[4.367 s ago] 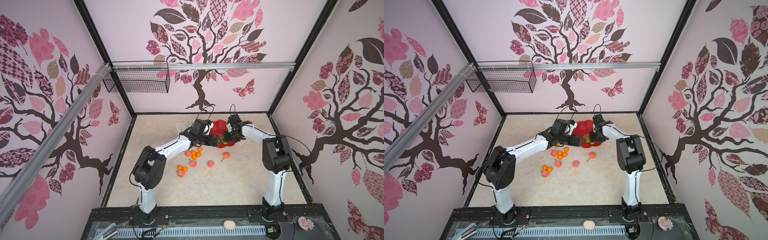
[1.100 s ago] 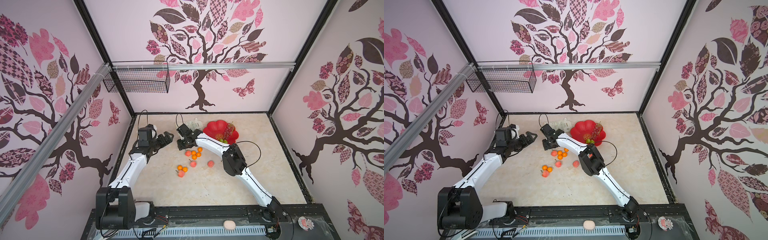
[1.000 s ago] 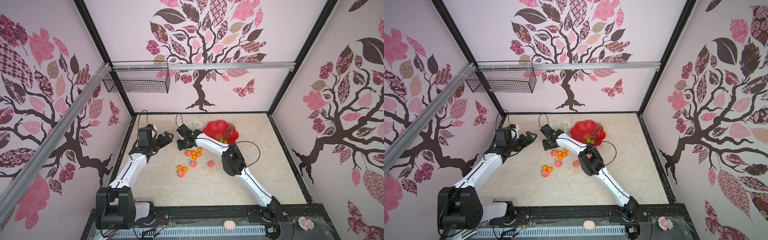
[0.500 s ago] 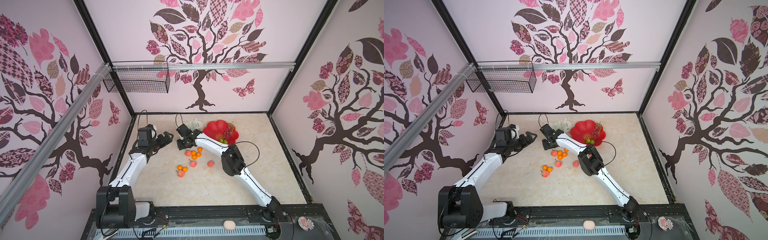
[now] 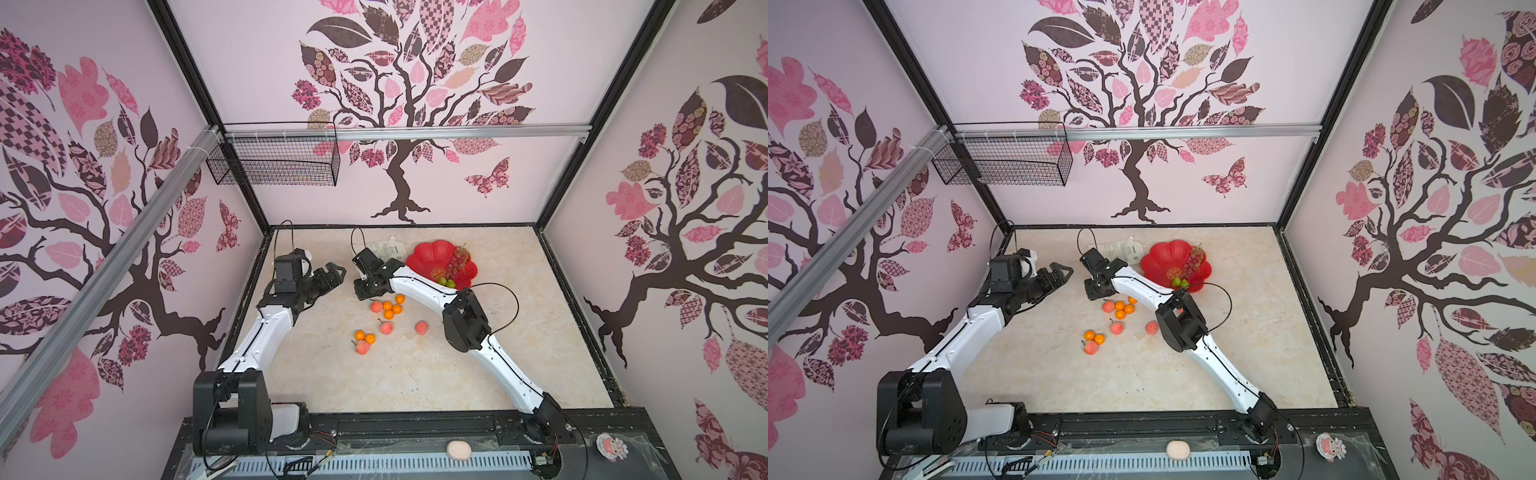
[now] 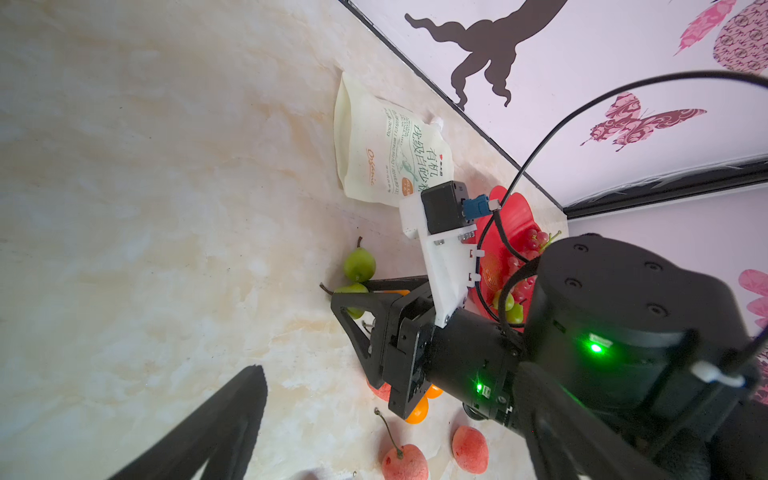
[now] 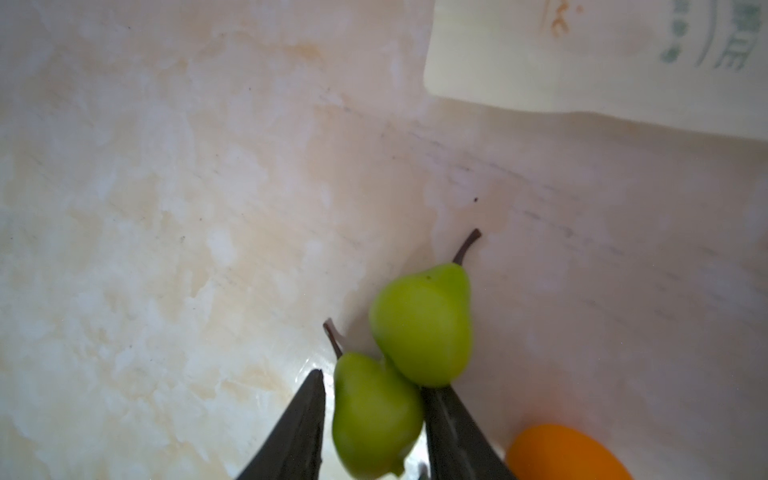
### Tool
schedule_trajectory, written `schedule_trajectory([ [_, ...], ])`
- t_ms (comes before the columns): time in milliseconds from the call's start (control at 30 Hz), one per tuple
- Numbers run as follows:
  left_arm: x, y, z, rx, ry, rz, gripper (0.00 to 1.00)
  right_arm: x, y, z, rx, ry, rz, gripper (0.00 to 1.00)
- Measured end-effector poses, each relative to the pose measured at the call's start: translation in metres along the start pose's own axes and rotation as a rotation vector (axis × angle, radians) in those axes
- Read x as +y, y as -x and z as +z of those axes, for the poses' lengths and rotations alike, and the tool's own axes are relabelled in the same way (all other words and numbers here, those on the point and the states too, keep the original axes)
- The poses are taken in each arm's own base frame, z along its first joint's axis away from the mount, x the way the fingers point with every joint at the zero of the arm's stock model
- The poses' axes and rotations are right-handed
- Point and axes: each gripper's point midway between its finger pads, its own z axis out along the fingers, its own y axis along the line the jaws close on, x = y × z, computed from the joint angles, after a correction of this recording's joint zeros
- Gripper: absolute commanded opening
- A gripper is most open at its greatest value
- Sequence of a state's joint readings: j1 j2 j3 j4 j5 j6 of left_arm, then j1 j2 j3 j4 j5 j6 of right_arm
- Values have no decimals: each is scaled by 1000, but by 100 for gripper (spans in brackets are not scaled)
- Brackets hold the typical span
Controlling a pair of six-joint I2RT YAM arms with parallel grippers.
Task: Place and organize the fake fruits in the fruit bowl
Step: 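Lower the right gripper and close it on the nearer green pear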
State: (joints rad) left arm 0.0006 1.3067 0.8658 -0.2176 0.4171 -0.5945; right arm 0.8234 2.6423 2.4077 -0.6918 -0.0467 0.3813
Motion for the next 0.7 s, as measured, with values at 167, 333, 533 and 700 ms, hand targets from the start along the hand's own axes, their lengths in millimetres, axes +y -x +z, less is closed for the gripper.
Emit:
schedule_trajectory([
  [167, 1, 1, 0, -3, 2, -3, 96, 0, -4, -2, 4, 9, 2, 40],
  [333, 2, 2, -1, -7, 6, -3, 96, 0, -12, -15, 24, 16, 10, 38],
  [533, 1, 5, -2, -21, 7, 2, 96, 10, 5, -48, -35, 48, 9, 39],
  [700, 0, 5, -3, -23, 5, 3, 96, 15, 17, -59, -73, 61, 3, 47],
])
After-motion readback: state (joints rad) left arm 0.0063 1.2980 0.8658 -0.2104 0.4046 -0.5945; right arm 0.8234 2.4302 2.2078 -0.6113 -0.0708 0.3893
